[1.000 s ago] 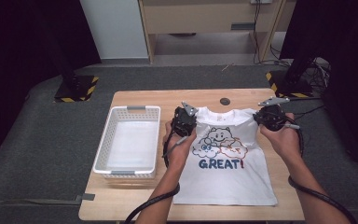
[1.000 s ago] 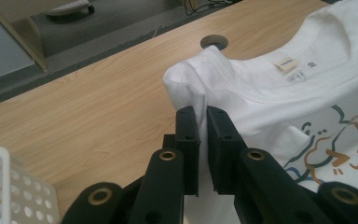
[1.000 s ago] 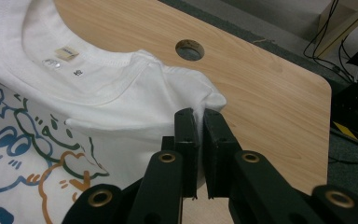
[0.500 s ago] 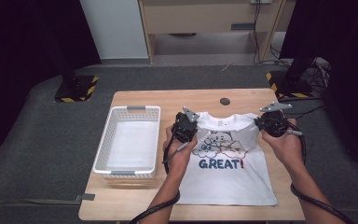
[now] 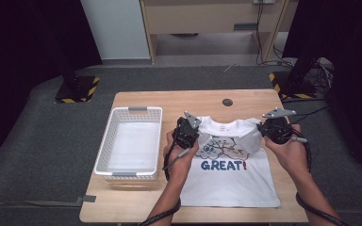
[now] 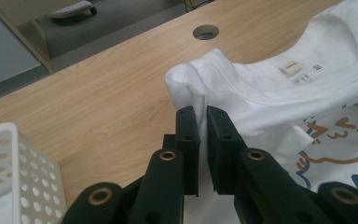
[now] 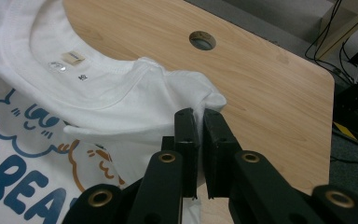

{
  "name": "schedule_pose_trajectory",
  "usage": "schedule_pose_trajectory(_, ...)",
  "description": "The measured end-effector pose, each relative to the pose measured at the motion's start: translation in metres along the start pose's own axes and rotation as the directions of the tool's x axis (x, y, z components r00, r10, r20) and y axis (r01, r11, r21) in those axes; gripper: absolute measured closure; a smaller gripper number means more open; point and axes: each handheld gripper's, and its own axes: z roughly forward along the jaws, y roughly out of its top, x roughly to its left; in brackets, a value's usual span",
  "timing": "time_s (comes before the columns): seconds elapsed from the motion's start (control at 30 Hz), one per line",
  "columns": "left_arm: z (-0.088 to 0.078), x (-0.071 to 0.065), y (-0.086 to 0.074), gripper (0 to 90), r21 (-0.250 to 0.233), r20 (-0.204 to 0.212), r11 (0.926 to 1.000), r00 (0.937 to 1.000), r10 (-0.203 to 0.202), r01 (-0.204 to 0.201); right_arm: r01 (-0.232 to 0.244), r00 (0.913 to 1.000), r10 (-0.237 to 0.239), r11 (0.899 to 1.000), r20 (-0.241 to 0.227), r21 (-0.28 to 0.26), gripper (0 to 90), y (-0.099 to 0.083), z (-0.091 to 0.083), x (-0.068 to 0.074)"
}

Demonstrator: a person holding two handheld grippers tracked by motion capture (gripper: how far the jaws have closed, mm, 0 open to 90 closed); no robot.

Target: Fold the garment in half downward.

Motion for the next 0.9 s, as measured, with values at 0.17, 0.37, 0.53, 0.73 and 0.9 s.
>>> schedule_pose_trajectory(0.17, -0.003, -0.004, -0.005, 84.2, 0.006, 0.006, 1.0, 1.0, 0.003, -0.003, 0.01, 0.9999, -0.009, 1.0, -0.004, 0.004, 85.6, -0.005, -0.004, 0.005)
schedule_pose_trajectory(0.37, -0.004, -0.009, -0.011, 84.2, 0.015, 0.009, 0.9999, 0.9999, 0.006, -0.006, 0.017, 0.9998, -0.017, 1.0, -0.011, 0.009, 85.6, -0.012, -0.005, 0.01)
schedule_pose_trajectory(0.53, -0.009, -0.01, -0.012, 84.2, 0.008, 0.007, 1.0, 1.0, 0.001, -0.001, 0.018, 0.9998, -0.018, 1.0, -0.01, 0.001, 85.6, -0.012, -0.01, 0.011)
schedule_pose_trajectory(0.73, -0.016, -0.011, -0.018, 84.2, 0.003, 0.007, 1.0, 1.0, -0.006, 0.006, 0.003, 0.9998, -0.004, 1.0, -0.022, -0.011, 85.6, -0.017, -0.017, 0.014)
schedule_pose_trajectory(0.9, -0.023, -0.019, -0.027, 84.2, 0.004, 0.009, 1.0, 0.9999, 0.005, -0.005, 0.005, 0.9996, -0.005, 1.0, -0.026, -0.008, 85.6, -0.027, -0.019, 0.019)
